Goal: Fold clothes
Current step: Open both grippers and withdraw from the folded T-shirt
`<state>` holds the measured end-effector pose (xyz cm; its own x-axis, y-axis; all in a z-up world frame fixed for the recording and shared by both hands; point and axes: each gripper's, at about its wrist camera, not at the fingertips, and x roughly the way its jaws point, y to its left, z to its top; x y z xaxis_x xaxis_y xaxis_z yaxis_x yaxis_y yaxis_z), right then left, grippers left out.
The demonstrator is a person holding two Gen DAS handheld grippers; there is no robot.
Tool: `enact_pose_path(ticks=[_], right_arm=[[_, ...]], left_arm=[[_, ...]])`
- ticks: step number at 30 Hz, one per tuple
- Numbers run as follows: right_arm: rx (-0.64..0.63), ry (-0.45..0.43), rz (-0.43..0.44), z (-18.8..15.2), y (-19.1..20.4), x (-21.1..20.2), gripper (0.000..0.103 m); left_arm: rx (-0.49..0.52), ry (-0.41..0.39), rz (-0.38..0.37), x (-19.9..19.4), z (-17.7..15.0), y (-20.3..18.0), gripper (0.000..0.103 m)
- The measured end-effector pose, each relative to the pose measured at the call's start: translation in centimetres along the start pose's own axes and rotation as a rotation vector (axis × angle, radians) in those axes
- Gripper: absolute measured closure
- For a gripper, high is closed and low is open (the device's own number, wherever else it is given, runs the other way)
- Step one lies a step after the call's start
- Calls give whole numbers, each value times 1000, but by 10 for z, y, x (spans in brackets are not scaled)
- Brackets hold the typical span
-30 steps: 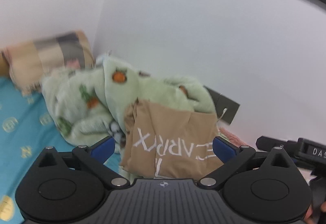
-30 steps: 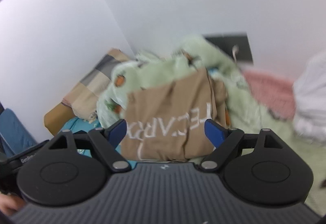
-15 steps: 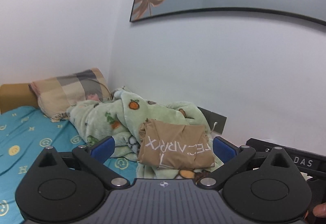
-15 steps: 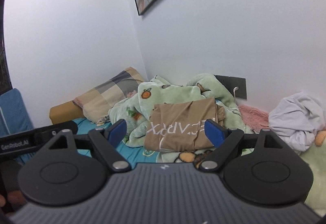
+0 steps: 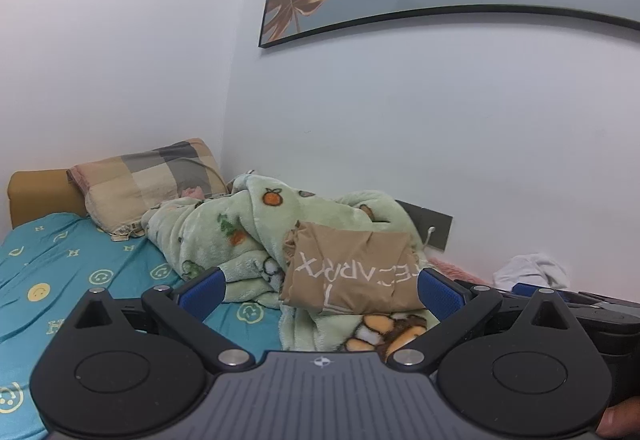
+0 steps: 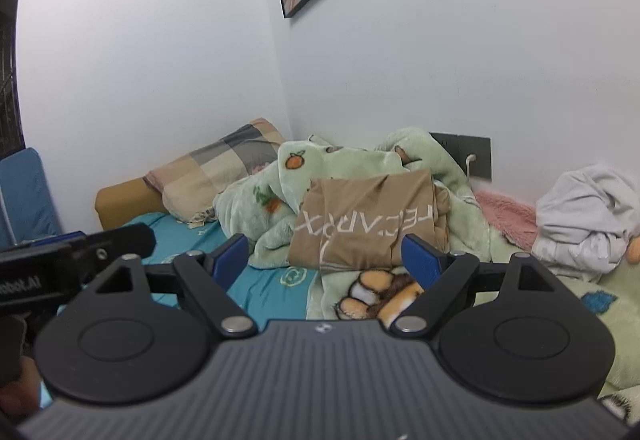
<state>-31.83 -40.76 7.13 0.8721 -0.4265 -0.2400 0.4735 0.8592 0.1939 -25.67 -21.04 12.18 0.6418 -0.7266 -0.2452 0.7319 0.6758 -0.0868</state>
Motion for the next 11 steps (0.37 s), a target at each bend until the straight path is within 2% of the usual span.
enact_pose_path(ticks=[11], right_arm=[[-2, 22, -12, -8, -2, 11, 18]], left_arm=[[-13, 4, 14, 4, -5, 10, 0]])
